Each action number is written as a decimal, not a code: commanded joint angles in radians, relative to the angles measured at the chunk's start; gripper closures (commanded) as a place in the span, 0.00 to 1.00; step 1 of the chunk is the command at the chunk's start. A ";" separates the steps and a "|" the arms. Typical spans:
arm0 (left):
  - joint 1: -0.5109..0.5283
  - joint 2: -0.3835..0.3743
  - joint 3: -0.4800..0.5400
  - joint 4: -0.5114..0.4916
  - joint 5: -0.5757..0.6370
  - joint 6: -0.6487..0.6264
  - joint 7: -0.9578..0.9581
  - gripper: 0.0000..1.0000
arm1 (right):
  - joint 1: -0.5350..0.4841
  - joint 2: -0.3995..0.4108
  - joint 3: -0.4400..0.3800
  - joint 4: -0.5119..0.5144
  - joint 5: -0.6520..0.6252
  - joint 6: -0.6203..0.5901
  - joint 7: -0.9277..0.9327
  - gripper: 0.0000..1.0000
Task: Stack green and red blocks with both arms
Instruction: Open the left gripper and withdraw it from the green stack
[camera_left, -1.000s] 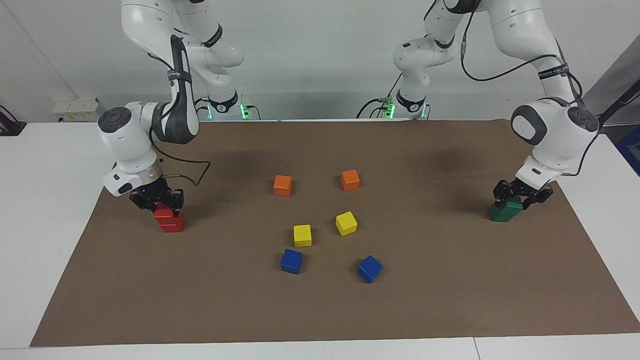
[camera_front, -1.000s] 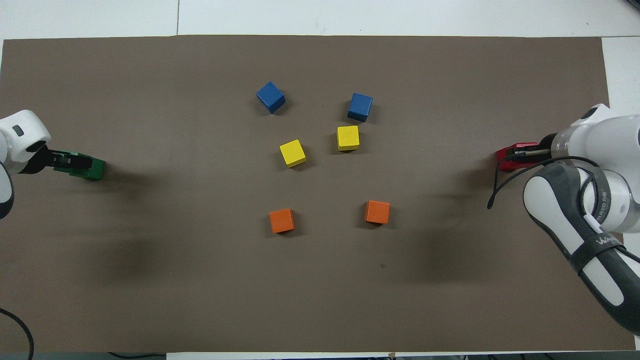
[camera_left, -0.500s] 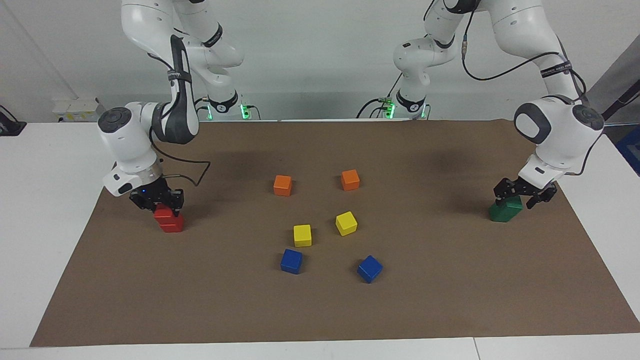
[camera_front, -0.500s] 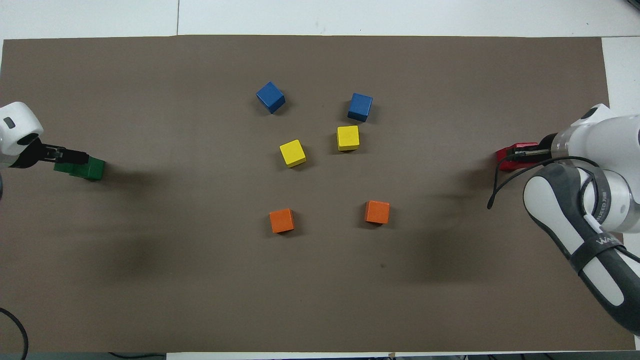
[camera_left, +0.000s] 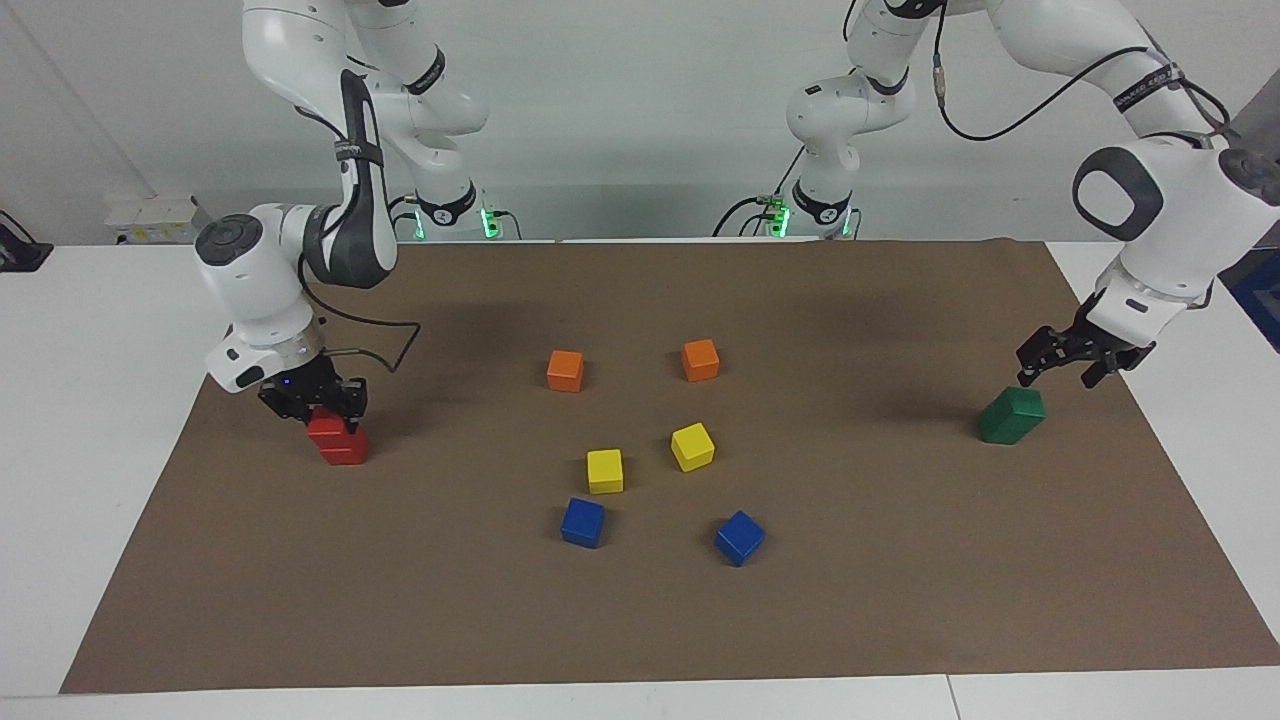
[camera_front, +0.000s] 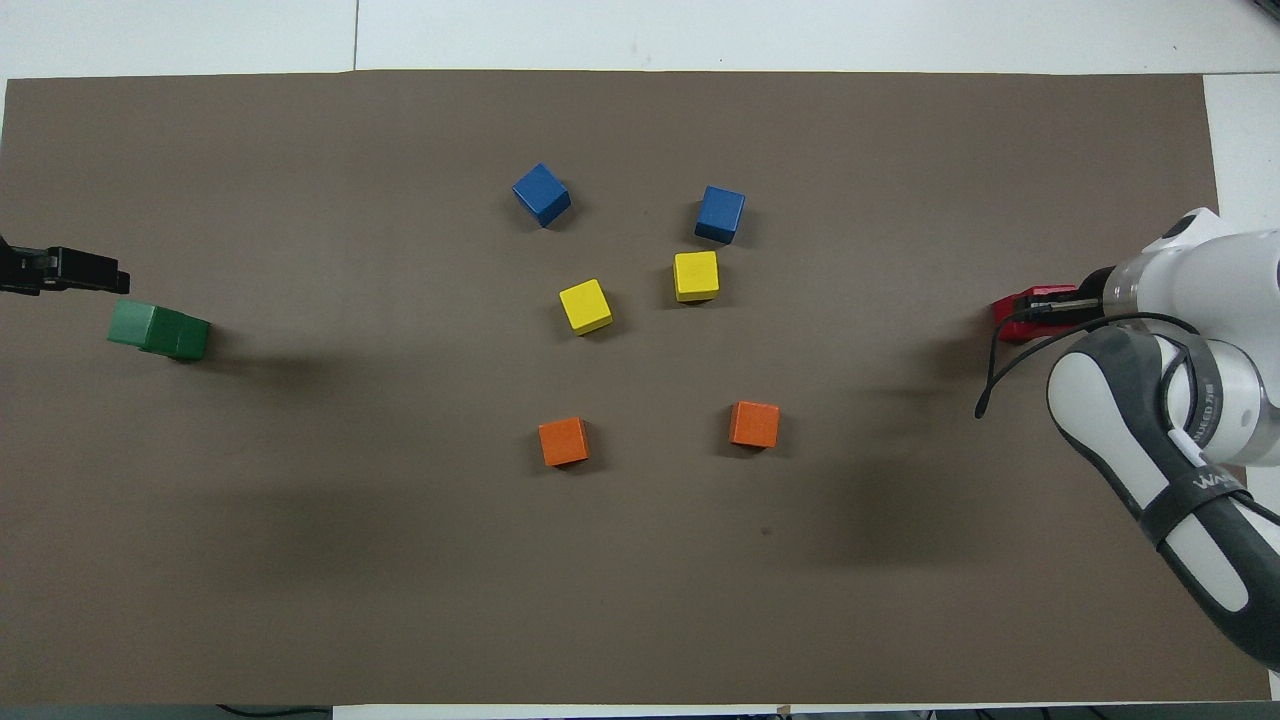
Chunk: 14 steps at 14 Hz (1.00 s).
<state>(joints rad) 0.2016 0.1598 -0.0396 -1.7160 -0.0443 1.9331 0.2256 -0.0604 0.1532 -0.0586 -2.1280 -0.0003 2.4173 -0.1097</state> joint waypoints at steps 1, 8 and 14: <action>-0.034 -0.074 0.007 0.027 -0.008 -0.083 -0.125 0.00 | -0.012 -0.004 0.006 -0.013 0.019 0.026 -0.008 1.00; -0.065 -0.232 0.006 0.022 -0.006 -0.304 -0.206 0.00 | -0.013 -0.006 0.006 -0.013 0.020 0.026 -0.013 1.00; -0.100 -0.273 0.001 0.009 -0.006 -0.333 -0.206 0.00 | -0.010 -0.003 0.006 -0.007 0.019 0.039 -0.012 0.00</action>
<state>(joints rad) 0.1258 -0.0797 -0.0468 -1.6810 -0.0443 1.6161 0.0319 -0.0607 0.1532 -0.0586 -2.1281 -0.0003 2.4250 -0.1097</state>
